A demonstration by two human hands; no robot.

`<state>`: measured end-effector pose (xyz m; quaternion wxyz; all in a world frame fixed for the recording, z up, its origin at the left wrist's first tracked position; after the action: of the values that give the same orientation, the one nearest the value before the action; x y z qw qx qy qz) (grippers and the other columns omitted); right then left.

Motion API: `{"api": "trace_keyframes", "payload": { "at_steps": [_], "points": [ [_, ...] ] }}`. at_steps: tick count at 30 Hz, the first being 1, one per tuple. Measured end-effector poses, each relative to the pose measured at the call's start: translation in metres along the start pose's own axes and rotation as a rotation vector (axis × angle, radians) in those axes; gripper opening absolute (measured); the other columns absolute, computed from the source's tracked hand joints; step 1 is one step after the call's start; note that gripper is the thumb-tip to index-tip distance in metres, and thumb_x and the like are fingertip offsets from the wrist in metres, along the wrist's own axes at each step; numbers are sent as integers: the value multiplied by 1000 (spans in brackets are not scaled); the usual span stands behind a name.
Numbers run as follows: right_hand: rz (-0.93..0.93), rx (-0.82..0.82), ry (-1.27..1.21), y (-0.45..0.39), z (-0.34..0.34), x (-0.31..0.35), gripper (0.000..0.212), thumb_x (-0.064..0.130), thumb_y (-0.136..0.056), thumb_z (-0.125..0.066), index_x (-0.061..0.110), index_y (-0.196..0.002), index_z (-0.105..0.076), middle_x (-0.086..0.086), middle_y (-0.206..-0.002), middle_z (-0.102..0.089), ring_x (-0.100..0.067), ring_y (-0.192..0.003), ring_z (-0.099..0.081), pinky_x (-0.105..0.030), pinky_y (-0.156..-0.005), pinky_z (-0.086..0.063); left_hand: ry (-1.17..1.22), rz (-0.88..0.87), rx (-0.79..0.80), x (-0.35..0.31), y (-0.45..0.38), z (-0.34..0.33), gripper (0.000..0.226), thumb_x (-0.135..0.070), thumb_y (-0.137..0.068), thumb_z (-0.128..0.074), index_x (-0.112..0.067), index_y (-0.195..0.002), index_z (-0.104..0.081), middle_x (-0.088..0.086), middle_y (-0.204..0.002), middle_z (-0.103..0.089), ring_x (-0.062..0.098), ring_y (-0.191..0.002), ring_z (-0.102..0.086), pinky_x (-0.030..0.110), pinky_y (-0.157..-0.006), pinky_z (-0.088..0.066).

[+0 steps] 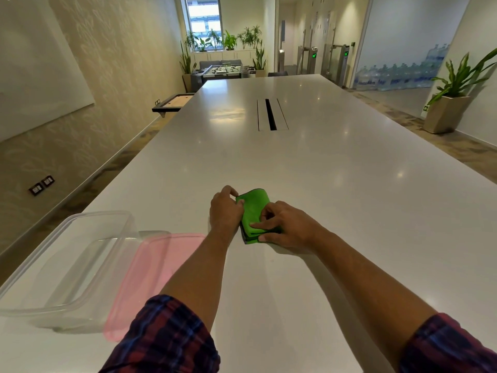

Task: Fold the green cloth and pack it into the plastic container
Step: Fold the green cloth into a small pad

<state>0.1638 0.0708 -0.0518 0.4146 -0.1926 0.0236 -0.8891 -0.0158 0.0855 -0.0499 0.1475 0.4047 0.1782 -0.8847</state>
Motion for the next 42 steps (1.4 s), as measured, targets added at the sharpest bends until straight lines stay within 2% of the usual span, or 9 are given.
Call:
{"api": "trace_keyframes", "payload": {
  "at_steps": [4, 8, 13, 17, 20, 24, 29, 34, 42],
  "points": [
    [93, 11, 47, 4, -3, 5, 34, 42, -96, -68, 35, -129, -71, -2, -114, -57, -23, -99, -51, -35, -88, -46, -69, -12, 13, -2, -4, -5, 13, -14, -88, -67, -17, -100, -70, 14, -102, -66, 29, -90, -65, 32, -74, -51],
    [91, 11, 103, -1, 1, 7, 33, 54, -98, -58, 42, -127, -71, 2, -108, -55, -17, -92, -51, -33, -83, -40, -70, -10, 26, -2, -7, -6, 13, -14, -90, -68, -14, -97, -79, 10, -106, -73, 27, -94, -69, 38, -85, -57],
    [-26, -43, -117, -11, 8, 8, 34, 49, -102, -53, 28, -107, -79, 4, -87, -58, -17, -79, -57, -35, -72, -46, -19, -20, 38, -4, -6, -7, 20, -23, -93, -68, -16, -109, -78, 5, -110, -75, 22, -98, -70, 34, -87, -56],
    [-41, -59, -51, -22, 5, 9, 29, 35, -98, -63, 21, -121, -75, 2, -99, -65, -15, -84, -60, -29, -72, -46, 25, -39, 101, -6, -7, -11, 25, -22, -94, -68, -15, -117, -75, 4, -117, -74, 19, -104, -69, 26, -86, -49],
    [-137, -233, -45, -27, 10, 2, 27, 27, -95, -65, 15, -119, -72, 4, -99, -59, -19, -92, -60, -31, -75, -46, 28, -66, 55, -14, -5, -11, 25, -25, -97, -63, -17, -117, -75, 2, -122, -73, 19, -110, -67, 25, -90, -48],
    [-305, -330, 4, -28, 12, -10, 39, 30, -97, -60, 15, -134, -62, -5, -132, -63, -26, -118, -58, -39, -96, -48, 66, -152, 55, -24, 1, -12, 35, -28, -102, -49, -20, -130, -68, 1, -137, -65, 19, -126, -59, 28, -104, -44],
    [-254, -58, 40, -33, -17, -11, 52, 28, -108, -36, 16, -159, -33, -5, -166, -32, -23, -154, -26, -40, -123, -24, -239, -359, 364, -30, 19, -47, 49, -27, -109, -26, -9, -152, -42, 10, -161, -39, 27, -151, -30, 41, -124, -23],
    [-274, 37, 26, -33, -36, -17, 66, 48, -107, -26, 20, -164, -8, -4, -172, -7, -19, -159, -3, -40, -128, -8, -304, -425, 374, -15, 29, -57, 64, -51, -107, -13, -17, -161, -21, 2, -167, -24, 18, -156, -14, 43, -127, -11],
    [-344, 22, 69, -31, -44, -28, 62, 40, -109, -14, 11, -164, -6, -7, -172, -5, -18, -158, 4, -38, -128, -4, -388, -470, 437, 1, 25, -51, 62, -43, -109, -11, -11, -162, -13, 7, -170, -11, 19, -158, -3, 28, -123, 0]
  ]
}}
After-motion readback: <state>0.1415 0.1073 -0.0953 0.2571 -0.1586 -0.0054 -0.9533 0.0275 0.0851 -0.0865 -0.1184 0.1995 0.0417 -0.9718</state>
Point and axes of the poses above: each hand's wrist, its own y-axis away from the middle knuckle, its own z-axis out of the back of the hand, x = y × z, the point moved 6 cm from there along -y, towards the middle knuckle
